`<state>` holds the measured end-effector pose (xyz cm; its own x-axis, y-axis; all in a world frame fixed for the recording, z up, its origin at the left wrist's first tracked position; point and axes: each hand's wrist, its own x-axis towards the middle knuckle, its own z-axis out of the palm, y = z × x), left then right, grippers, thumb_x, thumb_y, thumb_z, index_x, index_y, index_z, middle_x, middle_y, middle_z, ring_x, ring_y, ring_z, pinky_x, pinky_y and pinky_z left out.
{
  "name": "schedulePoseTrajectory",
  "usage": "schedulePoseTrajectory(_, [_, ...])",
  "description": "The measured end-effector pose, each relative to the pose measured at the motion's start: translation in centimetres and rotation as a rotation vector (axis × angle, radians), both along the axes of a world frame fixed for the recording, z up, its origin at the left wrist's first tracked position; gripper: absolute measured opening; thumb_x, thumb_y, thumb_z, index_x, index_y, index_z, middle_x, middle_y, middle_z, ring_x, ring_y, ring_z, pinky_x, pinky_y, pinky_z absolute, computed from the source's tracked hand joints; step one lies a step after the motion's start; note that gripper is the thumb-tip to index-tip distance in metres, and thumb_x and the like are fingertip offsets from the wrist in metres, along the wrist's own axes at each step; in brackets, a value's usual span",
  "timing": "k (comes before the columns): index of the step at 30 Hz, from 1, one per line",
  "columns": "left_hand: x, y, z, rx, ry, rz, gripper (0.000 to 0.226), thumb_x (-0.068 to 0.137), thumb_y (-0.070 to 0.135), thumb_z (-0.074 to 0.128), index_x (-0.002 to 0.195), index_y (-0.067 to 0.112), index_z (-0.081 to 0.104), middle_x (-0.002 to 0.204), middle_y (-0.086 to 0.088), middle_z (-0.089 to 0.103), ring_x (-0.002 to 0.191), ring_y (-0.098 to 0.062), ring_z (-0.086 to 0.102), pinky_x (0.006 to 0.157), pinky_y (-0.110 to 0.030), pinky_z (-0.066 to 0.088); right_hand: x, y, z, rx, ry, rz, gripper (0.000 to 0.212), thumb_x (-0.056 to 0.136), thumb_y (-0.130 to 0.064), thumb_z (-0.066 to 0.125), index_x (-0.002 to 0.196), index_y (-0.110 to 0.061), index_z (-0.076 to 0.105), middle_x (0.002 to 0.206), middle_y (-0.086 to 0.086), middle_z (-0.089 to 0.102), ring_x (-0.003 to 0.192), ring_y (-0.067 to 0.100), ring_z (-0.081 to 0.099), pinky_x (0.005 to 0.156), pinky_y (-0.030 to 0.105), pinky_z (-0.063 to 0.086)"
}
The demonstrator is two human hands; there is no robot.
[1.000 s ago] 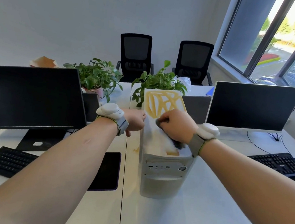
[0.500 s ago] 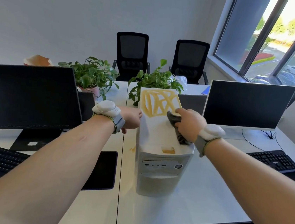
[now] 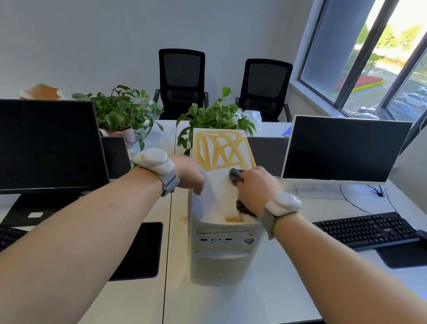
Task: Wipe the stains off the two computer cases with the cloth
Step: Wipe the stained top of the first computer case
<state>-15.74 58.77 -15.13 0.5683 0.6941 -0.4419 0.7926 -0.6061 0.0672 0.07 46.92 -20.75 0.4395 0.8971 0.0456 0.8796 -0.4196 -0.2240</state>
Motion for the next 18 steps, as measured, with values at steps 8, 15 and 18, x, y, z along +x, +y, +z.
schedulePoseTrajectory(8, [1.2, 0.7, -0.9, 0.110, 0.005, -0.100, 0.096, 0.072, 0.059, 0.087, 0.136, 0.005, 0.040, 0.104, -0.007, 0.066, 0.059, -0.015, 0.055, 0.050, -0.029, 0.041, 5.0, 1.4, 0.3, 0.130, 0.062, -0.351, 0.026, 0.097, -0.035, 0.047, 0.113, -0.023, 0.063, 0.110, 0.007, 0.056, 0.081, 0.031, 0.060, 0.073, 0.037, 0.052])
schedulePoseTrajectory(15, [2.6, 1.0, -0.4, 0.103, 0.047, -0.111, 0.073, 0.067, 0.059, 0.090, 0.106, 0.003, 0.063, 0.075, -0.001, 0.055, 0.064, -0.019, 0.054, 0.049, -0.027, 0.036, 4.2, 4.4, 0.7, -0.070, 0.000, -0.055, 0.033, 0.099, -0.024, 0.045, 0.125, -0.012, 0.060, 0.126, 0.019, 0.050, 0.103, 0.039, 0.057, 0.078, 0.041, 0.045])
schedulePoseTrajectory(18, [3.0, 1.3, -0.7, 0.125, 0.058, -0.114, 0.069, 0.062, 0.061, 0.091, 0.092, 0.007, 0.059, 0.071, -0.001, 0.054, 0.064, -0.020, 0.053, 0.050, -0.027, 0.036, 3.6, 4.8, 0.3, -0.072, 0.150, -0.147, 0.031, 0.100, -0.022, 0.043, 0.125, -0.012, 0.059, 0.122, 0.014, 0.049, 0.112, 0.035, 0.052, 0.088, 0.042, 0.044])
